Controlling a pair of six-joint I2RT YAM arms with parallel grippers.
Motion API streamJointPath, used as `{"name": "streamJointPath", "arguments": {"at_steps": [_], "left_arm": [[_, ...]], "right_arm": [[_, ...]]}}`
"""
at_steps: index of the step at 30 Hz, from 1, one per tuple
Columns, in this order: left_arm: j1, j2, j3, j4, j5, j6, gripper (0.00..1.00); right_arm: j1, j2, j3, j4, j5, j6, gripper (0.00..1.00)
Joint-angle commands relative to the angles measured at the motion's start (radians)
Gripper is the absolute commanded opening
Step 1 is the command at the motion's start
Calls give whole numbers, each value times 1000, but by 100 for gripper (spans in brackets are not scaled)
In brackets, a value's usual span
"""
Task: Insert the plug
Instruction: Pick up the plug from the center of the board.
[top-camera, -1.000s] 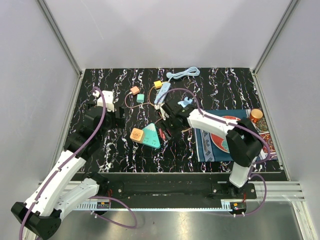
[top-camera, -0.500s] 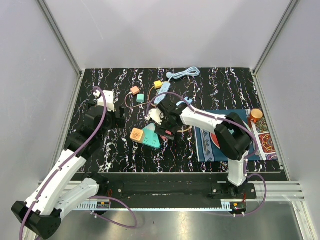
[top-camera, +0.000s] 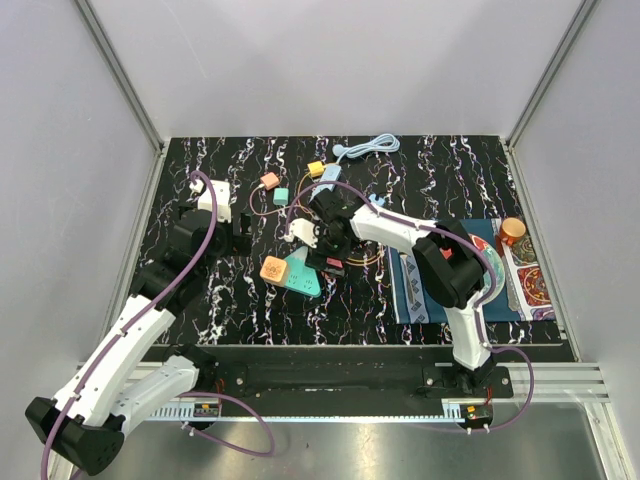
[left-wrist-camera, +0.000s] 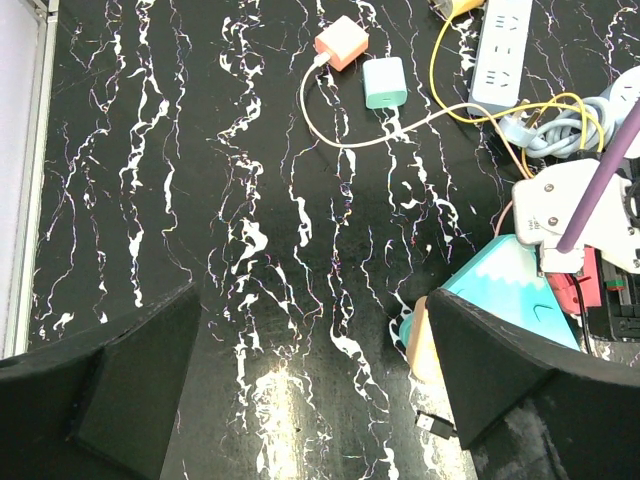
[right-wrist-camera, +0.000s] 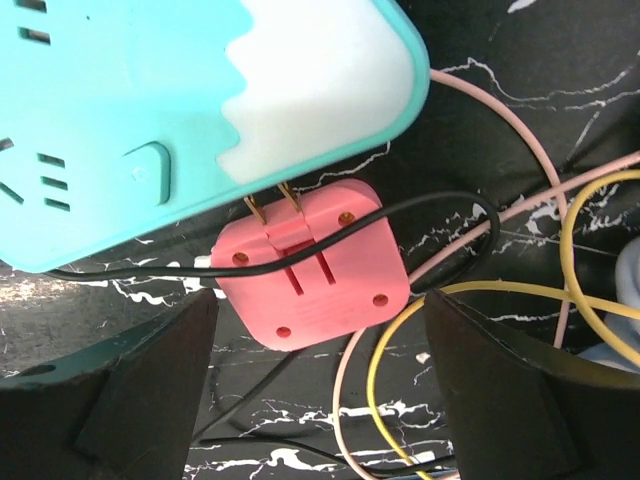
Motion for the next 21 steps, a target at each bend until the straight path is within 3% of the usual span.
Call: {"name": "streamJointPath", "arguments": {"at_steps": [1,9,21], "left_arm": [[7,2,1,48,9,17,99],[10,2,3,48,18,18,99],[10,0,3,48,35,13,99]], "right_arm": [[-5,49,74,-59,-72,-37,89],[-5,81,93,-66,-84,-32,88],[-5,-42,-31,-73,18,68,70]]}}
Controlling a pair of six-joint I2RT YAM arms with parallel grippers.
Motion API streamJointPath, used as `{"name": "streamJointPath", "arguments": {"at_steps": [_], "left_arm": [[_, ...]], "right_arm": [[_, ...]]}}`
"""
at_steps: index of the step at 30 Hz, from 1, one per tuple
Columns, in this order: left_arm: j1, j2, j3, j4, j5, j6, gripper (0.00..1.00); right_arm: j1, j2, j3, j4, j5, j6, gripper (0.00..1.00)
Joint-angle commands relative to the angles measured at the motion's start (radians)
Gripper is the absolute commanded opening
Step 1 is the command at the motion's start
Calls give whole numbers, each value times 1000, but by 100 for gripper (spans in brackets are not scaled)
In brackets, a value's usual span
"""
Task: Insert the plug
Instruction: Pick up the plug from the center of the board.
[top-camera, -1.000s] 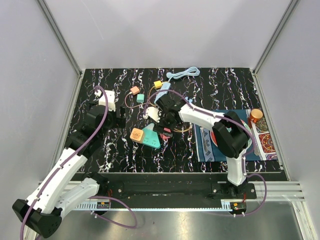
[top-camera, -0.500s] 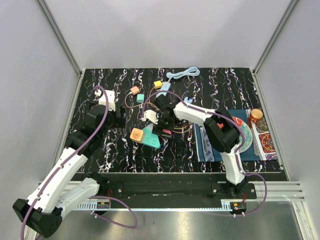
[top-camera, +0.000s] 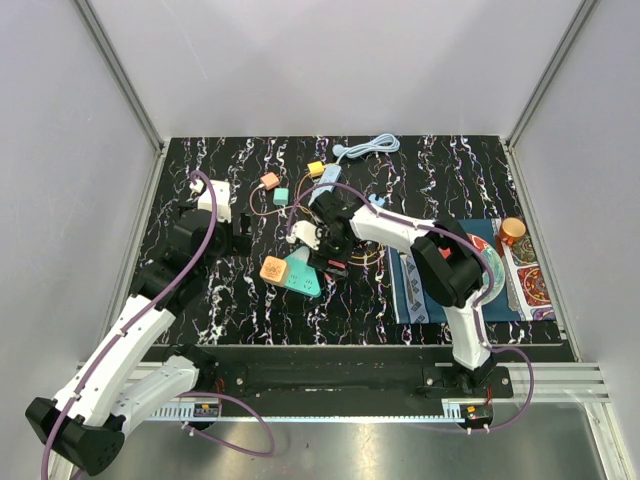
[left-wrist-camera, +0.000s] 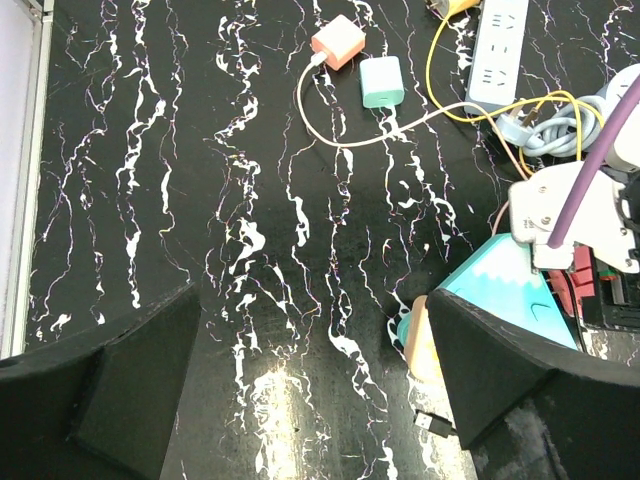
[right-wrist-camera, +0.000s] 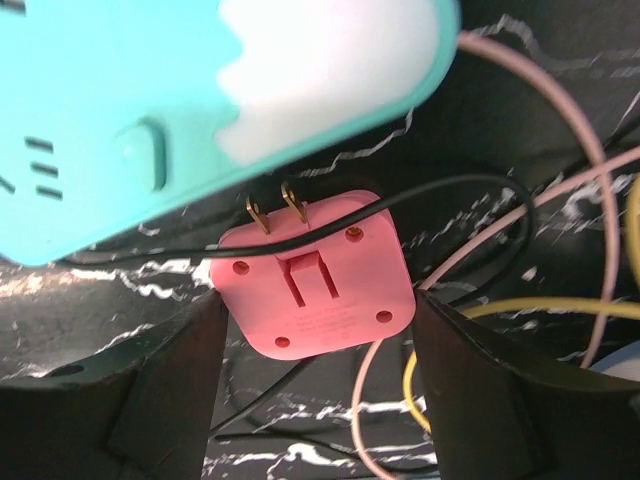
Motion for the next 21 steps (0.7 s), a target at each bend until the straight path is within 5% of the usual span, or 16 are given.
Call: {"name": "streamJointPath", "arguments": {"at_steps": [1,15,21], "left_arm": [[7,0,3,49,28,12,99],[7,1,1,47,43,7,99],[7,4,0,49,40,9,99]], "right_arm": [[1,-90,-74,-35,41,77,70],[3,-262,-324,-15,40,365,64],[19,-273,-360,25,-3,384,77]]}}
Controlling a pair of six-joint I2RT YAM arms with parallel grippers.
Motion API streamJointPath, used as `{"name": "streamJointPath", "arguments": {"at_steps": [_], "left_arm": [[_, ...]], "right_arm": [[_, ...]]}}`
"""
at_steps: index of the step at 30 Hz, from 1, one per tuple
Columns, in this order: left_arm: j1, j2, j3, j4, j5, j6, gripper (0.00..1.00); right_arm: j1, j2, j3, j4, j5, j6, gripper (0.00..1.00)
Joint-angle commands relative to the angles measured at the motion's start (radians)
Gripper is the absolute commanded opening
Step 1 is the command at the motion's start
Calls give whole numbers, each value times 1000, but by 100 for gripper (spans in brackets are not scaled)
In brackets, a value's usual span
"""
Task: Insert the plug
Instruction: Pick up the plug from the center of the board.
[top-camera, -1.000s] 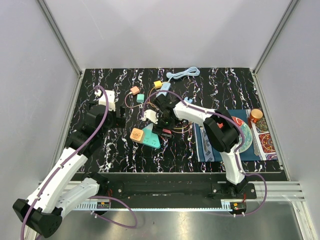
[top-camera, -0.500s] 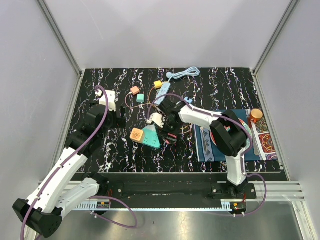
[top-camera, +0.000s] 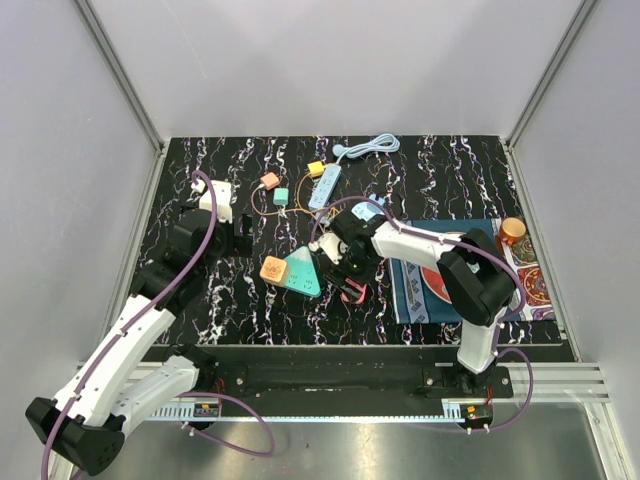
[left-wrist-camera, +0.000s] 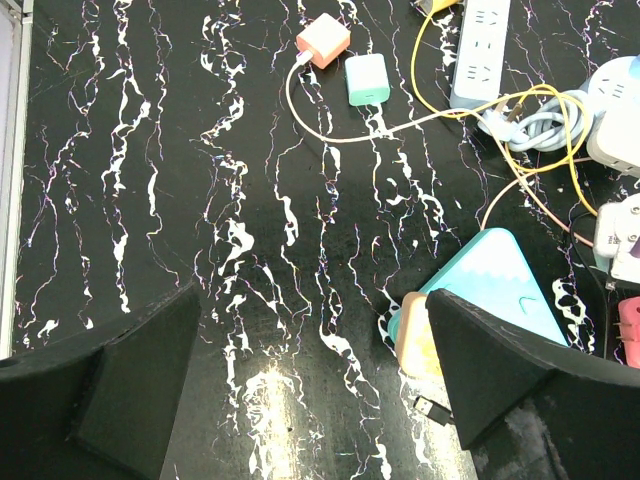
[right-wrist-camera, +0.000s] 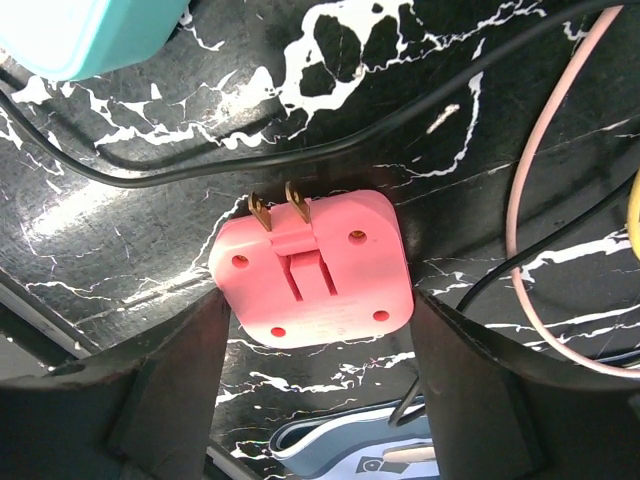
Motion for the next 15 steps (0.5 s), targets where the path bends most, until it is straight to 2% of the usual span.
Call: {"name": "streamJointPath", "arguments": {"at_steps": [1,3,9,15], "left_arm": [[7,3,-2,47,4,9,99],[7,4,-2,47,3,9,99],[7,6,-2,49,1,9,99],[7,-3,0,50,10,2,99]], "right_arm": [[21,-37,-33,33,-40,45,79],[27,-34,-37,46,-43,40,84],[54,-8,-44,49,3,39,88],[64,-52,-56,49,46,49,76]]}}
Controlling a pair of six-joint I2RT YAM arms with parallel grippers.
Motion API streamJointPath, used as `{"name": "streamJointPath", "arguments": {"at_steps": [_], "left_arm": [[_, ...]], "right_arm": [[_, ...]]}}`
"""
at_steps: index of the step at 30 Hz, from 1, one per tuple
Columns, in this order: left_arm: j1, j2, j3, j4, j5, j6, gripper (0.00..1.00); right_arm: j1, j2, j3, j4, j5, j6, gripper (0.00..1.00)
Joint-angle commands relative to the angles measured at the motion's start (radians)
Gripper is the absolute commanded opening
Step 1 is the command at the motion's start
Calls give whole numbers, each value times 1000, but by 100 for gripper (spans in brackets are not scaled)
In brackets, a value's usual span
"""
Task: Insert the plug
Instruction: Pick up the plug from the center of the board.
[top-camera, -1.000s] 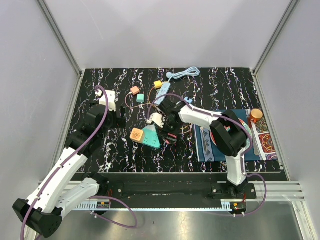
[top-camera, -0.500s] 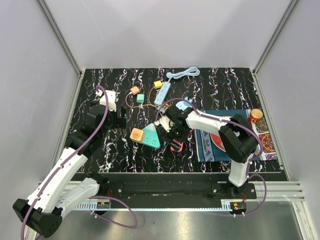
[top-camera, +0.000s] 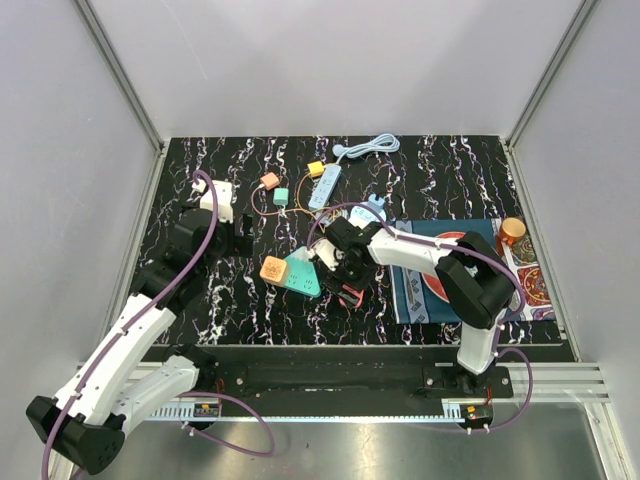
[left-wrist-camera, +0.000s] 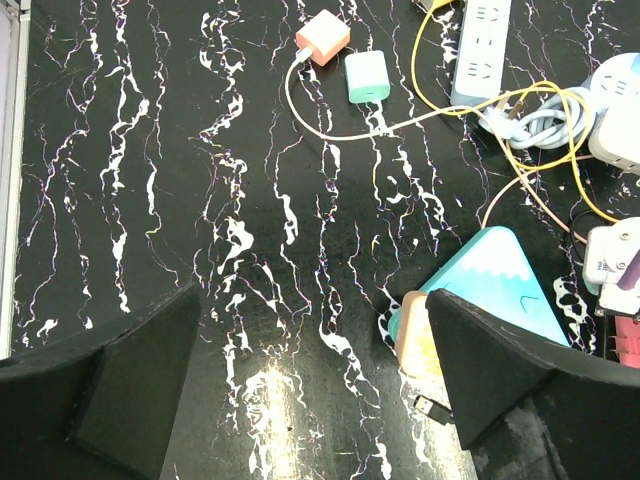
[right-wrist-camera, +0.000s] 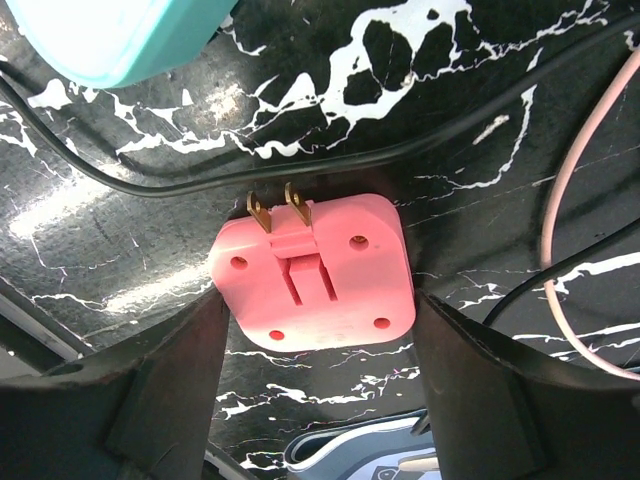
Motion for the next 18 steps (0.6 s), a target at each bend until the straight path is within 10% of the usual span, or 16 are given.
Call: {"name": "streamJointPath", "arguments": {"at_steps": [1,18], "left_arm": [[7,-13,0,50,14,-4,99],[4,-140,-130,210,547,-384,99]], "right_arm": [[13,-58,-23,13,8,22,73],[13,-463,-84,144,-126,131,65]]}}
